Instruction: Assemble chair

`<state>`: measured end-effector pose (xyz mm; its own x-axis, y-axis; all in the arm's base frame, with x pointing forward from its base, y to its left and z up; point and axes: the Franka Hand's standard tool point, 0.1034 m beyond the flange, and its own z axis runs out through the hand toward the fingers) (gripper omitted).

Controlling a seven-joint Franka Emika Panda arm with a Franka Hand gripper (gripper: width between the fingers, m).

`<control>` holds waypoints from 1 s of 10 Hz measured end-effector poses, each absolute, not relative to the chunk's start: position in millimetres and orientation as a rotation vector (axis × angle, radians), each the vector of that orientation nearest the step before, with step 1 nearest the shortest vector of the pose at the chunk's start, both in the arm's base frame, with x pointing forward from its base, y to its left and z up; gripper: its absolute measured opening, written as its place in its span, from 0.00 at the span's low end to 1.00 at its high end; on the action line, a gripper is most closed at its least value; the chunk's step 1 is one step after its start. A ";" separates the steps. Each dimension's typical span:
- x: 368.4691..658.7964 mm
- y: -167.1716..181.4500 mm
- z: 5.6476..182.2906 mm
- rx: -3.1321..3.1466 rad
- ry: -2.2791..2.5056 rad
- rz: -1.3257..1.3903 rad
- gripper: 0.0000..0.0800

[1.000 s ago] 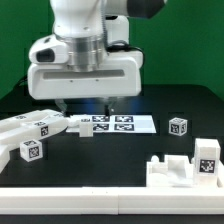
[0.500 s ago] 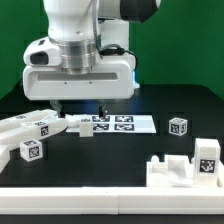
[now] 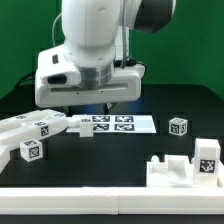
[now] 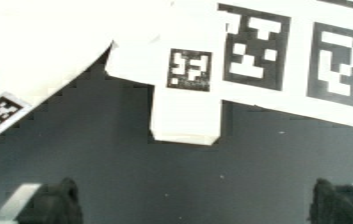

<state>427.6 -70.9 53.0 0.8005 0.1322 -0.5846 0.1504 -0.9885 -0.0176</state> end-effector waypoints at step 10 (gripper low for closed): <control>389.4 -82.7 20.8 2.701 -0.090 -1.514 0.81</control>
Offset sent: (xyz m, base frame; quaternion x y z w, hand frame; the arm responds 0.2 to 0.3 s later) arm 0.0000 0.0000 0.0000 0.0000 -0.0650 0.0000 0.9979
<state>389.4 -82.7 20.8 0.5205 -0.0722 -0.8508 -0.0292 -0.9973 0.0668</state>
